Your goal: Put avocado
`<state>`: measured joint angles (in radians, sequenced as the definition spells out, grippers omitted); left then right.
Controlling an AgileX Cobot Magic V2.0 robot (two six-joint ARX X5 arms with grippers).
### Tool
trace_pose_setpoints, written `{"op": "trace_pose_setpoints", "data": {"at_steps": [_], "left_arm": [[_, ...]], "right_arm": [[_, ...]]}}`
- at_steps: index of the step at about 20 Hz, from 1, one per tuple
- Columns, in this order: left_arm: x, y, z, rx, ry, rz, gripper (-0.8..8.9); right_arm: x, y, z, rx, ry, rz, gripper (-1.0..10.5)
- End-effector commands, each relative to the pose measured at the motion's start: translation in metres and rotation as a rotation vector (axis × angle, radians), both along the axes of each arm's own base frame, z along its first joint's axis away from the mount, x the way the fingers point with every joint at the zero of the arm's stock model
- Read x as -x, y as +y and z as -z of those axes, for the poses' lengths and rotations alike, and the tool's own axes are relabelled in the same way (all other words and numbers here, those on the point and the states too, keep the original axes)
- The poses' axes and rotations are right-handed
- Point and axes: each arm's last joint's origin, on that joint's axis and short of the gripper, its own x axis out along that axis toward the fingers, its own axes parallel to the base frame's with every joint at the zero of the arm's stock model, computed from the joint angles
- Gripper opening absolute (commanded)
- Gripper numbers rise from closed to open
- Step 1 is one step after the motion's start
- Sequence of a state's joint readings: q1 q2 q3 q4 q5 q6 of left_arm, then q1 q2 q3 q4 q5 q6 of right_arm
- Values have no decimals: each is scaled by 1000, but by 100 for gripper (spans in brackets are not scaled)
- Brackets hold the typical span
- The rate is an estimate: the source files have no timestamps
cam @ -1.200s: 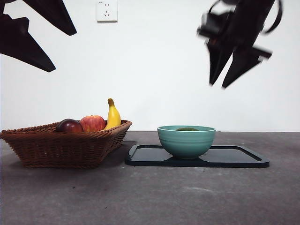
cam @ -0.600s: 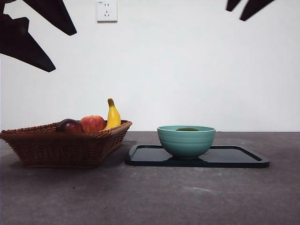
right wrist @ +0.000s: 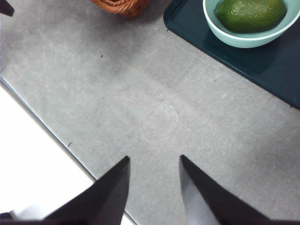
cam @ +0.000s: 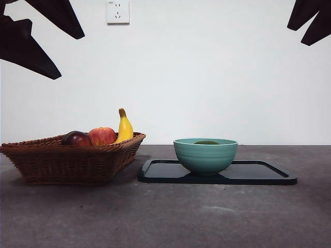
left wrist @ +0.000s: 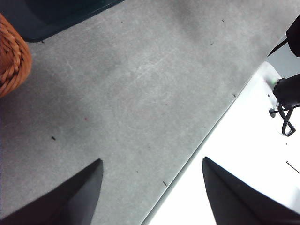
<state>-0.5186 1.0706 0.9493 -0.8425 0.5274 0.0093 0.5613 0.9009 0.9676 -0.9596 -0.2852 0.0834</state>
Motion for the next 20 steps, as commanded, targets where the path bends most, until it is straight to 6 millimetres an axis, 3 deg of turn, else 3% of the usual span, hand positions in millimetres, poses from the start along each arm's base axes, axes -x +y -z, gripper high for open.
{"op": "trace_pose_setpoints", "data": {"at_steps": [1,3,5,6,20], "left_arm": [[-1,-2,-3,8,-14,16,338],[-1,-2,-3,8,-15,16,272],[-1,-2,-3,8,-15,16,89],[-1,-2,-3,8,-15,16,1],[-1,-2,-3,8,-14,16,7]], "right_arm": [[-1,2,-3,-12,-3,-1,170],[-1,2,-3,-12,-3,-2,126],[-1,2,-2,-12,-3,-2,9],[-1,2,-2,-12,-3,-2,9],[-3,3,-5,-32,-35,-1,9]]}}
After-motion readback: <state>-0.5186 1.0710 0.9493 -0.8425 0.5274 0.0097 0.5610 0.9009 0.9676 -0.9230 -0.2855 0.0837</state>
